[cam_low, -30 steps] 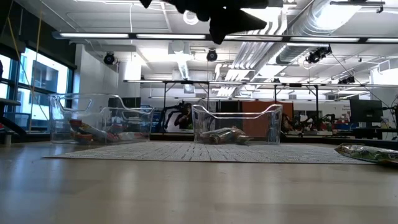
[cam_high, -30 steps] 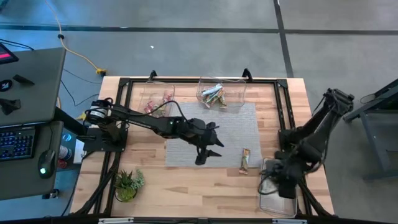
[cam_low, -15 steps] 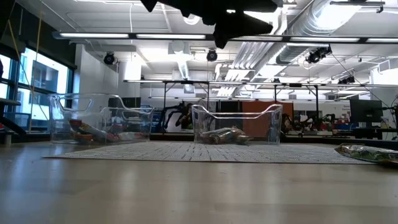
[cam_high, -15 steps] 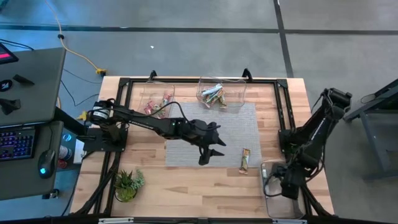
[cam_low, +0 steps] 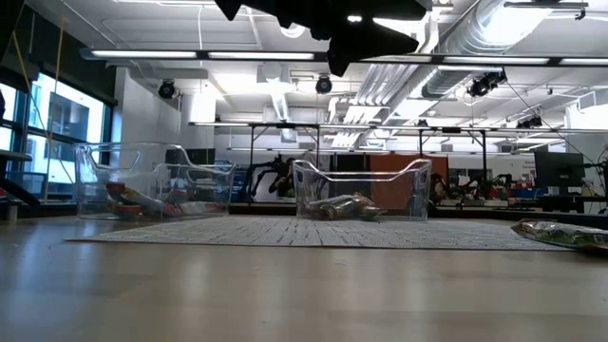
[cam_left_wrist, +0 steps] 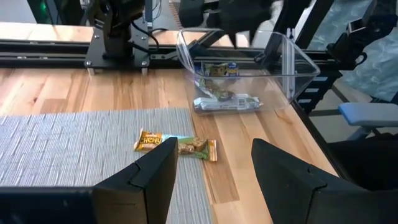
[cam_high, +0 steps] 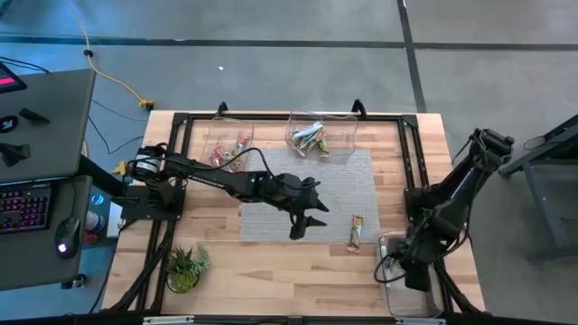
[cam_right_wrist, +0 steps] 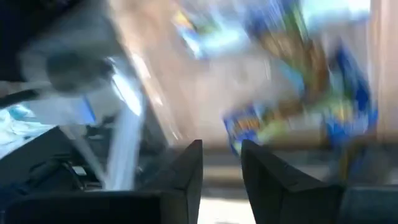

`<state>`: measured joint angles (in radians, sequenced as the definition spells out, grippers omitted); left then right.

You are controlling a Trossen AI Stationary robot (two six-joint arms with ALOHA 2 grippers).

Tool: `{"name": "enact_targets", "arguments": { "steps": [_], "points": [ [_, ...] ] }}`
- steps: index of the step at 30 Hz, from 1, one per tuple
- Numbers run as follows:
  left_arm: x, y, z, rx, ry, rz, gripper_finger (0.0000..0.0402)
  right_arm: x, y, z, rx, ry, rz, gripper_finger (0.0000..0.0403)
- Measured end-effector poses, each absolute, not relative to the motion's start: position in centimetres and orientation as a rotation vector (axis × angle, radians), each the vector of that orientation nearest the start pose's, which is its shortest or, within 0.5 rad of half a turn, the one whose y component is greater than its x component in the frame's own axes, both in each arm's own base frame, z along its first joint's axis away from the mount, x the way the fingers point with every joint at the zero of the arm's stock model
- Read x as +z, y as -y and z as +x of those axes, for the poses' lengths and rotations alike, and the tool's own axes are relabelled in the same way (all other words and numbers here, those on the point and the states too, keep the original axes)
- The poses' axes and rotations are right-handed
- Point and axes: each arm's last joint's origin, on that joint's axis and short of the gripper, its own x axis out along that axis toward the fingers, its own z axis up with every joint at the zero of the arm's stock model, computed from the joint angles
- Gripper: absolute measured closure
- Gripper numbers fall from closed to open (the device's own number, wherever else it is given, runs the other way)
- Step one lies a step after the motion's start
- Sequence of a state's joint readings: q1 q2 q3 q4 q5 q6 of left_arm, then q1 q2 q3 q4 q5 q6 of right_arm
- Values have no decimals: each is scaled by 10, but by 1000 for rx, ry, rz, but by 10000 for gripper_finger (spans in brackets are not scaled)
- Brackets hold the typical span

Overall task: Pick and place Granola Bars by type
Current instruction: Put the yellow granola bar into the top right transparent bin

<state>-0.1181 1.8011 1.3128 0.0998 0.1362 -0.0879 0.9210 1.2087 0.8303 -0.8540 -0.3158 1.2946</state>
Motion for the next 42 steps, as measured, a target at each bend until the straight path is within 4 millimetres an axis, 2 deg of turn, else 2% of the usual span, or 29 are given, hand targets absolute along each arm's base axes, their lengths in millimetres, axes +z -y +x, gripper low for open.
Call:
{"name": "enact_targets", "arguments": {
  "steps": [5,9,11,13,16,18,21,26,31,36,42],
  "points": [
    [260,53,410,-227,-425,-114,200,264,-174,139,253,-1326,392,309],
    [260,52,410,-219,-437,-147,200,288,-172,149,306,-1033,49,308],
    [259,52,410,-210,-442,-190,200,295,-170,154,247,-888,-123,308],
    [261,52,408,-197,-450,-247,200,299,-166,158,102,-759,-246,308],
    [273,46,404,-157,-451,-271,200,296,-155,163,-134,-644,-296,308],
    [285,39,399,-122,-470,-260,200,288,-147,168,-177,-682,-267,308],
    [299,29,392,-80,-507,-220,200,270,-130,180,-168,-833,-123,308],
    [310,19,391,-63,-504,-159,200,242,-86,197,-287,-1018,117,308],
    [307,13,389,-38,-550,-164,200,213,-51,208,-138,-1146,290,308],
    [302,14,386,-24,-609,-159,200,183,-35,207,9,-1164,431,308],
    [300,14,385,-16,-626,-157,200,172,-25,201,-86,-1179,367,292]
  ]
}}
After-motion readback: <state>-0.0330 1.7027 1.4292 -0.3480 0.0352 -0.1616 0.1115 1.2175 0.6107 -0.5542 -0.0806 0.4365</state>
